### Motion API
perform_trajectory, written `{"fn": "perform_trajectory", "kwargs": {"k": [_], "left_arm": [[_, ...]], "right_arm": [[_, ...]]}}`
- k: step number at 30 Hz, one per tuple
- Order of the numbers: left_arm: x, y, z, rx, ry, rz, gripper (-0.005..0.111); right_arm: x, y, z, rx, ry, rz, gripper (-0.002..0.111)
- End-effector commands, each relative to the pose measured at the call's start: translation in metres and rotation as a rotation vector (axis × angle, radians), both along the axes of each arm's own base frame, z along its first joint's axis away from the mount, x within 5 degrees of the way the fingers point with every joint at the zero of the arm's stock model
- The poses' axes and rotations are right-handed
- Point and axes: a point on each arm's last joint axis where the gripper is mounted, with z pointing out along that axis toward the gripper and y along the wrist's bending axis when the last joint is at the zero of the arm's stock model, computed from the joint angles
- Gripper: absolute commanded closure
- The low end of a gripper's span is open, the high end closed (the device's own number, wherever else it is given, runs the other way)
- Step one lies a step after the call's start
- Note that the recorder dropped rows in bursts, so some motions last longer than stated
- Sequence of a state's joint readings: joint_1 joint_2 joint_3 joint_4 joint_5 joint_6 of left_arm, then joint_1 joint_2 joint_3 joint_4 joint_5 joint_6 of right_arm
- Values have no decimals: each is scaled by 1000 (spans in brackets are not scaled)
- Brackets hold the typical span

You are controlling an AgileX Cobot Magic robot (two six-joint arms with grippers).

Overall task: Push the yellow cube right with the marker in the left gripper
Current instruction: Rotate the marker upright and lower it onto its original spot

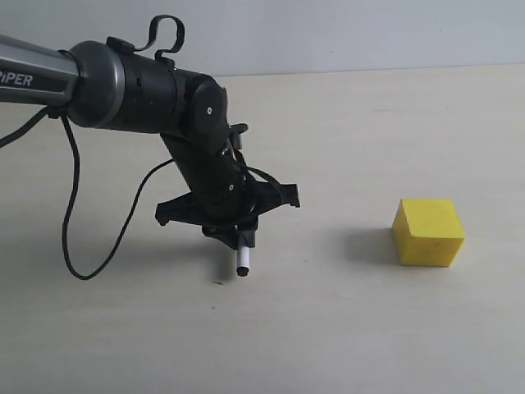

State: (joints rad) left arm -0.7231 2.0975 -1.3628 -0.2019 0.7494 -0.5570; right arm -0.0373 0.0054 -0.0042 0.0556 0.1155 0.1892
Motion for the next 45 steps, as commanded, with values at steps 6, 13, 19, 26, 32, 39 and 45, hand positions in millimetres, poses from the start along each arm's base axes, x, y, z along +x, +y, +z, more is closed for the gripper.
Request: {"fn": "perform_trajectory", "kwargs": {"k": [6, 13, 19, 26, 32, 39, 45], "left_arm": [[1, -4, -2, -24, -22, 41, 107], [2, -3, -5, -19, -16, 53, 107], [2, -3, -10, -16, -4, 59, 102], [2, -3, -10, -17, -3, 61, 85], [2, -3, -10, -18, -2, 62, 84], [2, -3, -10, -18, -2, 62, 84], [1, -4, -10, -21, 4, 66, 84]], "right_arm": [[0, 0, -1, -10, -6, -6, 108], [0, 0, -1, -10, -6, -6, 108], [0, 0, -1, -8, -7, -6, 108], [0, 0, -1, -8, -7, -6, 108], [0, 0, -1, -10, -6, -6, 108], [0, 0, -1, -10, -6, -6, 108], [0, 0, -1, -10, -6, -6, 108]]}}
